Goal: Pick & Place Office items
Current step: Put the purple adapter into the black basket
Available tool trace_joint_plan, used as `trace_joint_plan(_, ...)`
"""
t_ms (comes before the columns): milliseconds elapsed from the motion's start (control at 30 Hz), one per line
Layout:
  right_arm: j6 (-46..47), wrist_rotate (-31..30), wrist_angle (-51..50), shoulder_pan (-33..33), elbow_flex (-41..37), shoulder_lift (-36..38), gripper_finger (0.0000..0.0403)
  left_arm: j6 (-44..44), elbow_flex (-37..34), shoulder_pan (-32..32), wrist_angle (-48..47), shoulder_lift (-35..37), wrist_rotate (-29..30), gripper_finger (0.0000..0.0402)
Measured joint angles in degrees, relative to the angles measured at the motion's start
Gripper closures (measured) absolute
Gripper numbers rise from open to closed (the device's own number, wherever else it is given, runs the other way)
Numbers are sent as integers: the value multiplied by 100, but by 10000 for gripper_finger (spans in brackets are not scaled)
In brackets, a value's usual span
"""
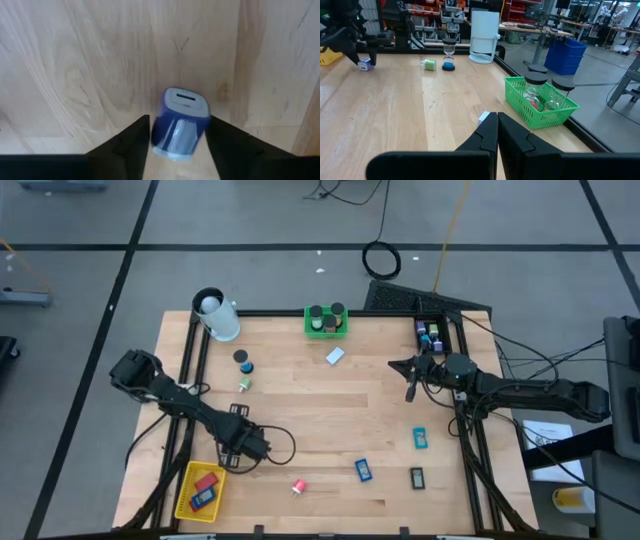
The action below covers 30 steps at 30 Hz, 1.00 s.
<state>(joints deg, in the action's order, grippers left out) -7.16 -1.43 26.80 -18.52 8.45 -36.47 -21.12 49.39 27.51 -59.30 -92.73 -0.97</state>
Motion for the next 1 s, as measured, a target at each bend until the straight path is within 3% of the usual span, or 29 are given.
trace_joint_plan(200,2,2,84,0,0,0,403,-5,7,-18,155,7,15,269)
trace_joint_plan(333,3,2,84,0,0,0,403,-6,98,-175,205,94,64,269)
trace_joint_plan(533,4,2,123,0,0,0,403,384,542,-858,644,461,813,259)
trace_joint_plan(733,4,2,203,0,2,0,403,1543,796,-2107,2994,293,1460,257)
trace_joint_plan(900,4,2,215,0,2,0,403,2302,836,-2917,5914,-471,1288,256)
trace_joint_plan(1000,4,2,215,0,2,0,403,2627,1156,-3182,6732,-1172,1134,255)
